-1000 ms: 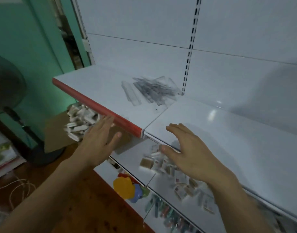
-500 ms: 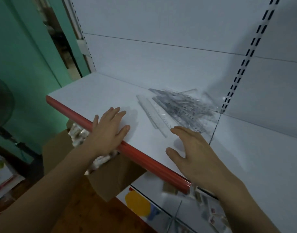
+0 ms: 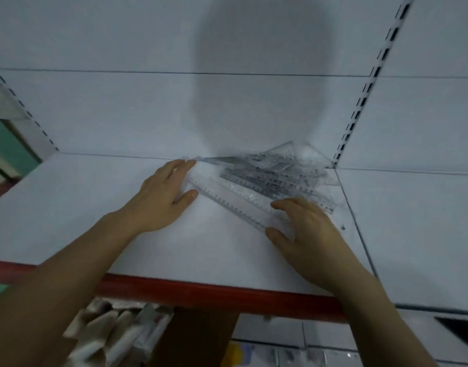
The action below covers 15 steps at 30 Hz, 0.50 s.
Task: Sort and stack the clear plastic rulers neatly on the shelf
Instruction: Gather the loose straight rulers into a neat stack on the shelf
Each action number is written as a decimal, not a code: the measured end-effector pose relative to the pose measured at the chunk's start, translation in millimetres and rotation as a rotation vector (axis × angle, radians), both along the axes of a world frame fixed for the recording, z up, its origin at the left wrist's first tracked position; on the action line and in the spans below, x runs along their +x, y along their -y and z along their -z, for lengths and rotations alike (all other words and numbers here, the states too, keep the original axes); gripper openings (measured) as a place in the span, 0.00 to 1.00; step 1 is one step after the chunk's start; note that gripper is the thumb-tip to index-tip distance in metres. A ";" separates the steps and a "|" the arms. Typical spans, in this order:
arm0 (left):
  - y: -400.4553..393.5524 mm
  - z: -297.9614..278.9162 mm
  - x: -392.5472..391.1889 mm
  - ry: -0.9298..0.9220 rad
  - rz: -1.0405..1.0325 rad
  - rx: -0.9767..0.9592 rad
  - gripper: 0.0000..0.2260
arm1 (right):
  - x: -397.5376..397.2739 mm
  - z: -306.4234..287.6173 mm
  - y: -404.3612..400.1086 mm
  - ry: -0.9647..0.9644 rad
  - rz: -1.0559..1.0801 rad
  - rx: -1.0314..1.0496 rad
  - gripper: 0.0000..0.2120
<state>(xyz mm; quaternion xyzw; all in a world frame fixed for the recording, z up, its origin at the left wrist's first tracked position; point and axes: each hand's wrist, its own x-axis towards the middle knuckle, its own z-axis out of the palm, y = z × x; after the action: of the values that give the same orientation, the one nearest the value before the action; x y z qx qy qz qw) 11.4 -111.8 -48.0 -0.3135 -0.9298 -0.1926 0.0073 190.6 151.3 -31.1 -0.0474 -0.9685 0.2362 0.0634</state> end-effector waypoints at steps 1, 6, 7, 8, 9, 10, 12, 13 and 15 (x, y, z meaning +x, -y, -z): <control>-4.2 2.8 -6.3 -0.008 0.040 0.035 0.29 | -3.5 1.8 3.7 0.013 0.041 0.032 0.24; -14.0 16.5 -19.2 -0.075 0.137 0.164 0.25 | -8.4 12.5 17.4 0.006 0.170 0.058 0.18; -11.7 18.0 -20.3 -0.078 0.155 0.225 0.24 | -7.9 14.6 18.2 0.001 0.185 0.055 0.17; -9.4 18.6 -20.9 -0.079 0.163 0.277 0.23 | -7.2 16.5 18.8 -0.007 0.197 0.054 0.16; -7.8 18.3 -20.7 -0.077 0.162 0.311 0.22 | -6.2 18.4 19.6 -0.021 0.206 0.053 0.15; -7.1 18.2 -20.9 -0.074 0.162 0.333 0.21 | -4.9 20.6 20.5 -0.043 0.209 0.053 0.15; -7.9 16.9 -19.3 -0.057 0.170 0.367 0.20 | -1.9 24.0 22.5 -0.090 0.218 0.042 0.13; -9.0 15.3 -17.5 -0.051 0.179 0.389 0.20 | -0.6 25.1 22.7 -0.121 0.219 0.025 0.13; -8.6 11.3 -14.9 -0.068 0.198 0.433 0.19 | 1.3 25.7 22.4 -0.194 0.204 -0.003 0.11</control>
<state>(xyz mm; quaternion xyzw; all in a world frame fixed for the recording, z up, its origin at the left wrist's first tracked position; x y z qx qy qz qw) -3.6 -103.2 -59.3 -0.4006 -0.8308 -0.3765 0.0866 191.8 129.0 -56.9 -0.1228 -0.9476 0.2334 0.1804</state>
